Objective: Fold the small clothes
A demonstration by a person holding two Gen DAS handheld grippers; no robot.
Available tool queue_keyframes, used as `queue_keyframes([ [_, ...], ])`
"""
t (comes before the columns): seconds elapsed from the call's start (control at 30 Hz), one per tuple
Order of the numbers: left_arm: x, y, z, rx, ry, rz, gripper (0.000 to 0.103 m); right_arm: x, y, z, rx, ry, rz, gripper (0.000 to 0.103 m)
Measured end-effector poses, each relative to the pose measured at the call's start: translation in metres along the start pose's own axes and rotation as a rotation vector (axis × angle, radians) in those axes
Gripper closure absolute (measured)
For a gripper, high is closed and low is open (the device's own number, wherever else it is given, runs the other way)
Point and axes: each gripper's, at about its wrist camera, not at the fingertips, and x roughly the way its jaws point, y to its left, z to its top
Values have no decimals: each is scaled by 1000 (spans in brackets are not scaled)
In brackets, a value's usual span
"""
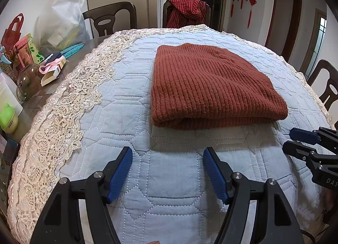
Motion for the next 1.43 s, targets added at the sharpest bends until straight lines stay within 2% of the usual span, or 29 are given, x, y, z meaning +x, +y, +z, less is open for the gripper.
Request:
queue_keyframes([
  [0.27,0,0,-1,-7,7,-13,25,0,0,0,1,0,1,62],
  [0.7,0,-6,0,0,20,16,20,0,1,0,2,-1,2,62],
  [1.43,0,-4,0,-4,26,20,19,-1,3,0,5,-1,6,61],
])
